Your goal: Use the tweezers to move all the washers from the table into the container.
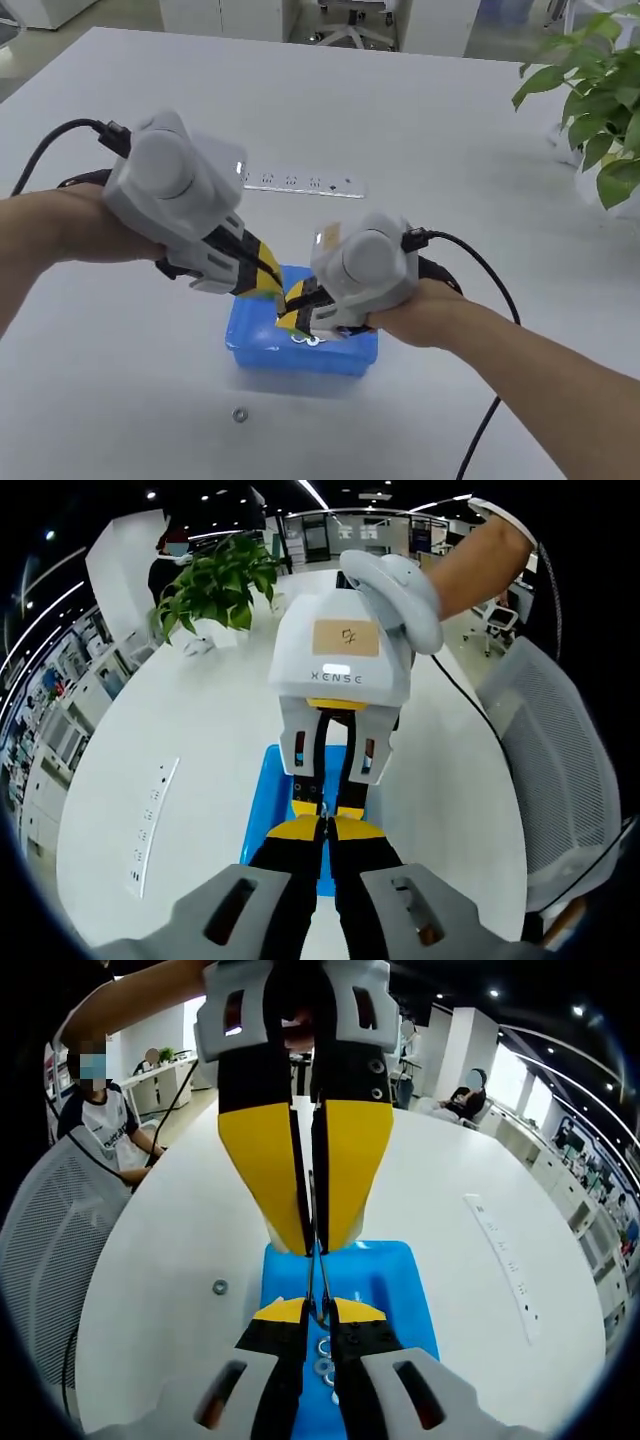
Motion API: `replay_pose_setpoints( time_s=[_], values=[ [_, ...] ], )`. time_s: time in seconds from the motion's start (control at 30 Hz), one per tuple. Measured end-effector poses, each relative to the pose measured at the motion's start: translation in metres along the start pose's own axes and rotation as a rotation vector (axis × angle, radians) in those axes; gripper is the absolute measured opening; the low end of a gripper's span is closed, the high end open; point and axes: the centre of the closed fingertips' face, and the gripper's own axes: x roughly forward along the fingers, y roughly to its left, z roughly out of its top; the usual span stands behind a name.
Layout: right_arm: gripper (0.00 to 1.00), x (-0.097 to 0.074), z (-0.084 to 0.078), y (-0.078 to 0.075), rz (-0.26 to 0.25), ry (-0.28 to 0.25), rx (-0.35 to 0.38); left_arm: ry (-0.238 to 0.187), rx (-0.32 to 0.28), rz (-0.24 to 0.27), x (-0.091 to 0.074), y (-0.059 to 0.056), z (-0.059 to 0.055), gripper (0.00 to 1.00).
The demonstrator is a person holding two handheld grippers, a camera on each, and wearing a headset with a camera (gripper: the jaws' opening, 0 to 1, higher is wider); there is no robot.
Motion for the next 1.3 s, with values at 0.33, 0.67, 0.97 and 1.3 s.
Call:
replay_pose_setpoints(
  time_s=[0.33,0.67,0.97,1.3],
  values=[
    [0.10,0.013,-0.007,-0.005,0.021,0.007,0.009,0.015,-0.012,-0.010,0.009,0.006,-0.009,0.06],
    [0.10,0.021,-0.014,-0.006,0.037,0.021,0.018,0.025,-0.024,-0.018,0.017,0.008,-0.017,0.06],
    [0.10,0.026,-0.018,-0.006,0.044,0.033,0.024,0.027,-0.035,-0.017,0.021,0.009,-0.021,0.06],
    [0.11,0.026,-0.019,-0.007,0.047,0.034,0.043,0.020,-0.045,-0.012,0.022,0.011,-0.022,0.06]
  ],
)
